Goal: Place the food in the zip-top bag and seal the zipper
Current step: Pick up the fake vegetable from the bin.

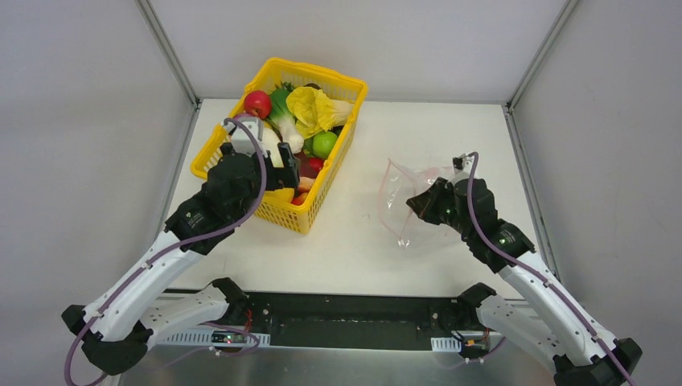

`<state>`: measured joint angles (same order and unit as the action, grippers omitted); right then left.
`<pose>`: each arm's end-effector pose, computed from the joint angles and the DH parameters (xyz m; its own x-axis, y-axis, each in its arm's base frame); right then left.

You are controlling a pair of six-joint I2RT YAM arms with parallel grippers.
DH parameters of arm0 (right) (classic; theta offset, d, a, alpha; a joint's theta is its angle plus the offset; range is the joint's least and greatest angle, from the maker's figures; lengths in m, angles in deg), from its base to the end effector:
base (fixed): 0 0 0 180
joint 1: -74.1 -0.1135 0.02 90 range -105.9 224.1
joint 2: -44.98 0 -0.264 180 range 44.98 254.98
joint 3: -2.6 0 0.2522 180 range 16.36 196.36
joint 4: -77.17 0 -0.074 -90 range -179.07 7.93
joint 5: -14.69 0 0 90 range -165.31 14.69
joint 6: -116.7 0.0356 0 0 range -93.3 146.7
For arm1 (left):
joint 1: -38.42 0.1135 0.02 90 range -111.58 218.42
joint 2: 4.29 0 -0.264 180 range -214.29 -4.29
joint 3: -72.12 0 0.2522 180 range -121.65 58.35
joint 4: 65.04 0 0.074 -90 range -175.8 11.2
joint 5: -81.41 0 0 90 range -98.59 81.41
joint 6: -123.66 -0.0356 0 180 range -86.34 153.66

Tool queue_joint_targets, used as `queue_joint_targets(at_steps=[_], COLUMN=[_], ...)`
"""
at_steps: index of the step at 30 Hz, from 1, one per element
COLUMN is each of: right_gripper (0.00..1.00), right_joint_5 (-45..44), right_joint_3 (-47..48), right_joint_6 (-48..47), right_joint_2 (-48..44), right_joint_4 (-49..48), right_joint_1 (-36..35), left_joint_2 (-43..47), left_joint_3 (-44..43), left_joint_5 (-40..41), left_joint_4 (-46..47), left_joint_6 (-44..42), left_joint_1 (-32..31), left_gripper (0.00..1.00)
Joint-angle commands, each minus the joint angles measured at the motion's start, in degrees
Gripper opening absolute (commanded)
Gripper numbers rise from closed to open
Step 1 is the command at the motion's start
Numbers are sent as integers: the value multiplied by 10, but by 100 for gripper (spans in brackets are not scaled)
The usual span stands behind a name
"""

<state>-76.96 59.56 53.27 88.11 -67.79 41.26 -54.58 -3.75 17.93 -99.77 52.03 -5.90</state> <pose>0.1471 0.0937 0.3146 -0.5042 0.2067 -0.8385 -0.3287 0.8519 0.4077 0.1423 -0.1167 0.4087 -0.2056 -0.1934 -0.9593 0.2581 0.9349 -0.2438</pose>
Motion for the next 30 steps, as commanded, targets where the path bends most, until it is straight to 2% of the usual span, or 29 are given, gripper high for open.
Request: queue_joint_targets(at_steps=[1,5,9,21,28,30], right_gripper=[0,0,0,0,0,0], right_joint_5=[11,12,7,-3,-3,-3], right_joint_3=[-7,-11,-10,-23,-33,-35], right_joint_6=[2,-1,-6,-11,-13,-14], right_joint_2=[-8,-11,-14,-15,-27,-32], right_joint_4=[-46,-43,-42,-54,-55,-54], right_joint_1=[-1,-1,-2,-2,-1,-2], left_joint_2=[-21,-71,-125,-311,-466,-498], left_joint_3=[-35,-87,-146,-340,-527,-553], left_joint_5=[6,5,-53,-158,-285,-278], left_joint_4=[-24,-64,-92,-128,-163,-166], left_joint_6=[-18,-19,-8,-13,-96,-98], left_joint_1=[63,109,154,168,168,169], left_gripper=[99,99,96,93,91,92])
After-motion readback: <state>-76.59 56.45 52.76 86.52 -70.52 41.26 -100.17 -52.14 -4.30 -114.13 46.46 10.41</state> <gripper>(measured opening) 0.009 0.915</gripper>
